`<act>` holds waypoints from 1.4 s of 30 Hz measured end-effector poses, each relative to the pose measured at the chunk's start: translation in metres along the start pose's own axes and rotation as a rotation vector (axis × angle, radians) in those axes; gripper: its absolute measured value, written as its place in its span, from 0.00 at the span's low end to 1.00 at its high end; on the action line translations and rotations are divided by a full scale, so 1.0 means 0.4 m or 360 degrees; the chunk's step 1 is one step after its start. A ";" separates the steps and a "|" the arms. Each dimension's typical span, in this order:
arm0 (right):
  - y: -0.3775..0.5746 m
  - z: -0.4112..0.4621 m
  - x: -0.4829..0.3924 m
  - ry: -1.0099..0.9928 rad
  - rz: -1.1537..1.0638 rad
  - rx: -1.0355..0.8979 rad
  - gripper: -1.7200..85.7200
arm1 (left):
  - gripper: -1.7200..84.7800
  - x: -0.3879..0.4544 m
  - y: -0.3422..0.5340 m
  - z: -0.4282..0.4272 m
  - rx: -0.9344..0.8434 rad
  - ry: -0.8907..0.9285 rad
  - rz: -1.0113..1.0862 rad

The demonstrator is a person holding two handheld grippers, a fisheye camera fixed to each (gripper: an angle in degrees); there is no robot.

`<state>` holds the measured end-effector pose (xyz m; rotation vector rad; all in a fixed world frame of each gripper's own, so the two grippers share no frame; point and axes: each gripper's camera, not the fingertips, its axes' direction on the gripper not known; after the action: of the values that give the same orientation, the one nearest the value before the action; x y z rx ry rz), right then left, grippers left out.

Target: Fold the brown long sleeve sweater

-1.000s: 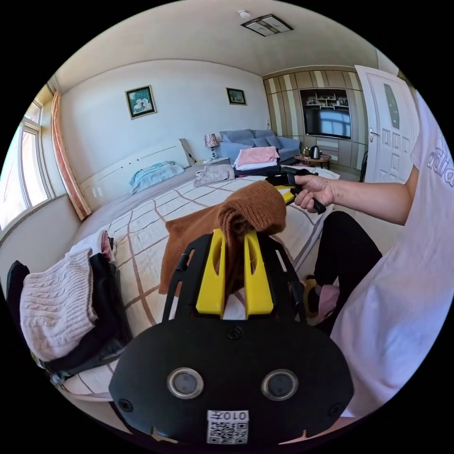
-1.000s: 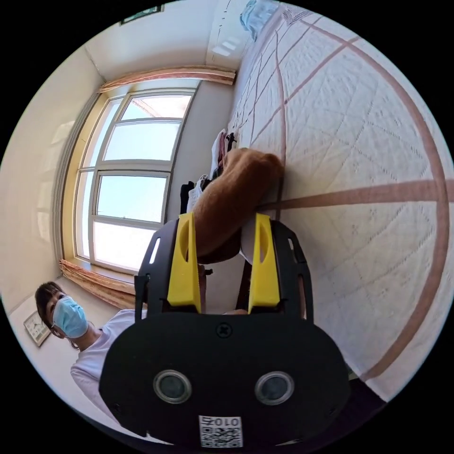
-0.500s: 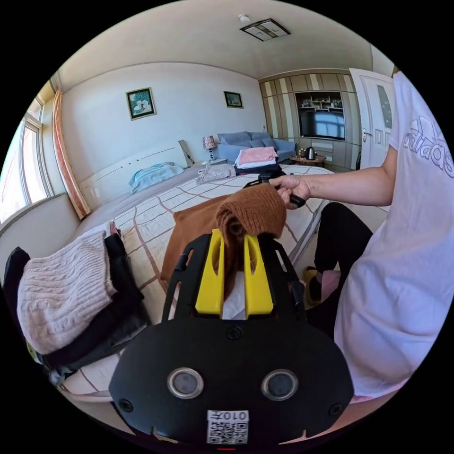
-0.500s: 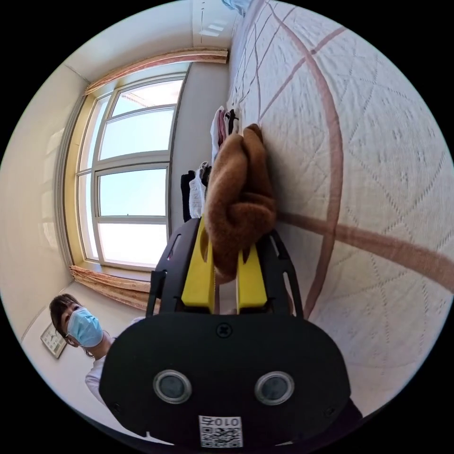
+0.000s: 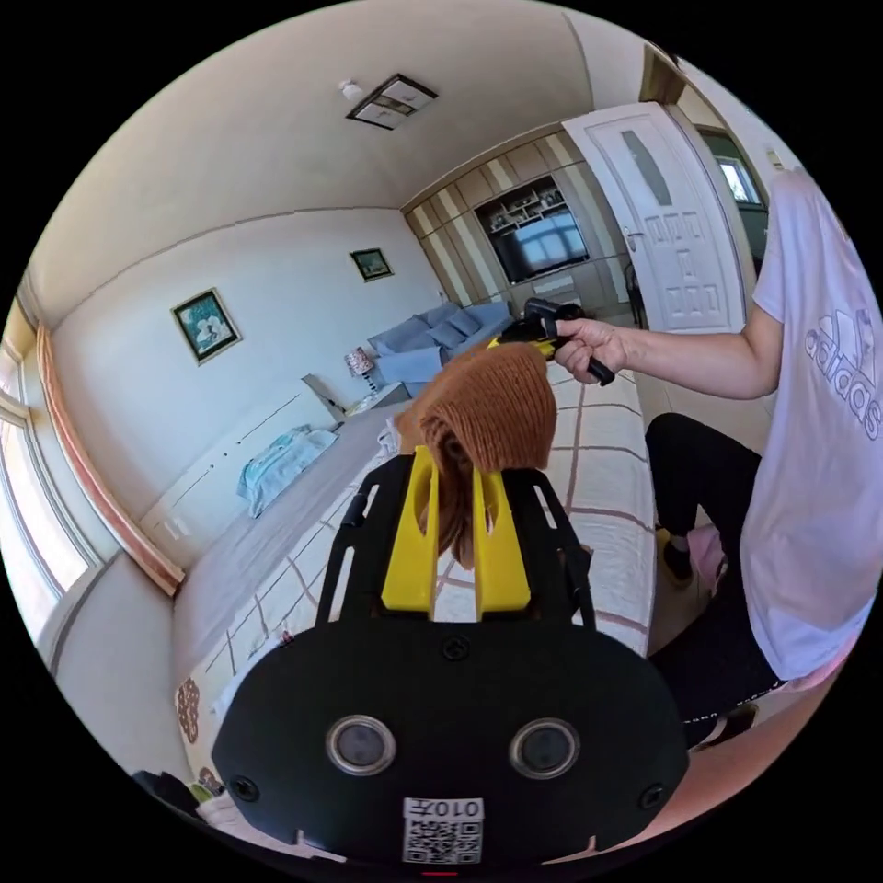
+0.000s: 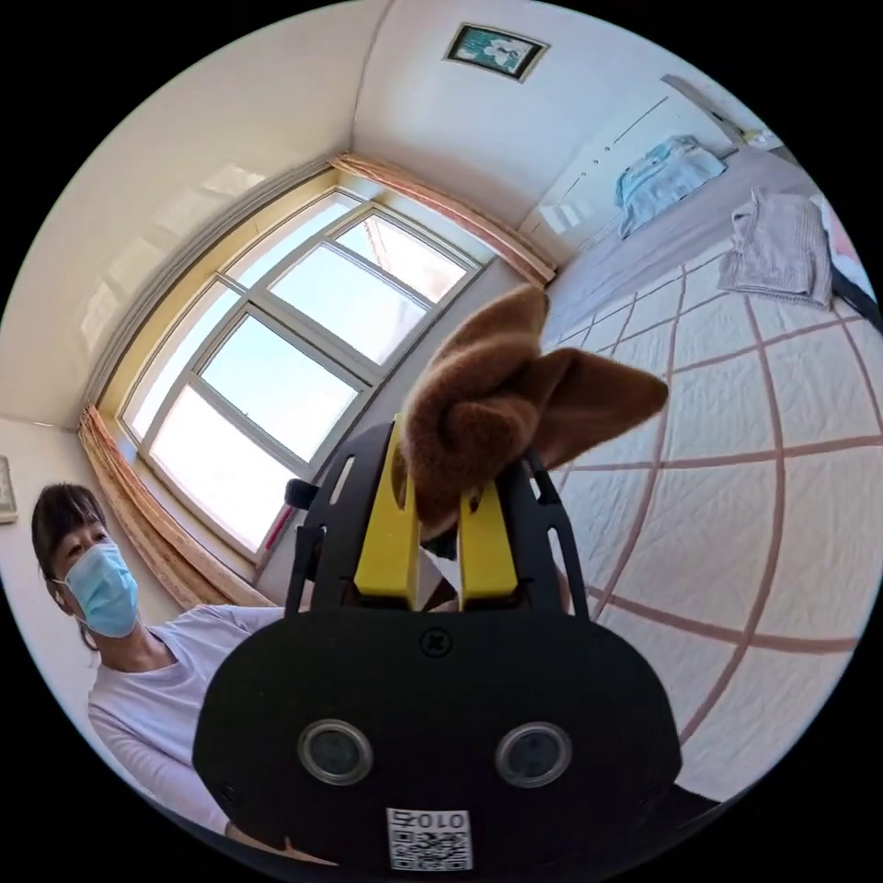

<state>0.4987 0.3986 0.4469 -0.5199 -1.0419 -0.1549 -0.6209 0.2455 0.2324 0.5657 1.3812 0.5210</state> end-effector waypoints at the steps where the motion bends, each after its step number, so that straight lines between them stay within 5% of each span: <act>1: 0.054 -0.021 0.020 0.0080 0.0032 0.0005 0.10 | 0.05 0.016 0.001 0.038 -0.0042 0.0066 0.0051; 7: 0.405 -0.074 0.304 0.0225 0.0838 0.0034 0.10 | 0.07 0.150 0.181 0.344 -0.0575 0.0522 -0.0192; 9: 0.442 -0.082 0.306 0.0127 0.0813 0.0075 0.10 | 0.08 0.168 0.230 0.366 -0.0648 0.0599 -0.0279; 14: 0.395 -0.069 0.264 0.0118 0.0793 0.0018 0.11 | 0.12 0.009 0.301 0.245 -0.0589 0.0725 -0.0788; 19: 0.354 -0.052 0.231 0.0022 0.0818 0.0039 0.11 | 0.16 -0.083 0.476 0.175 -0.0260 0.1177 -0.1780; 25: 0.333 -0.041 0.204 0.0040 0.0786 0.0011 0.11 | 0.21 -0.059 0.513 0.282 -0.0040 0.1482 -0.2313; 30: 0.351 -0.041 0.195 0.0056 0.0777 0.0012 0.11 | 0.24 -0.124 0.477 0.261 0.0158 0.1177 -0.2582; 42: 0.401 -0.064 0.191 0.0010 0.0793 0.0031 0.11 | 0.18 -0.236 0.357 0.268 0.0309 0.0999 -0.2773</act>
<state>0.6157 0.5349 0.4479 -0.7445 -0.8789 0.2939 -0.5276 0.2861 0.4070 -0.8043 1.9456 -0.9369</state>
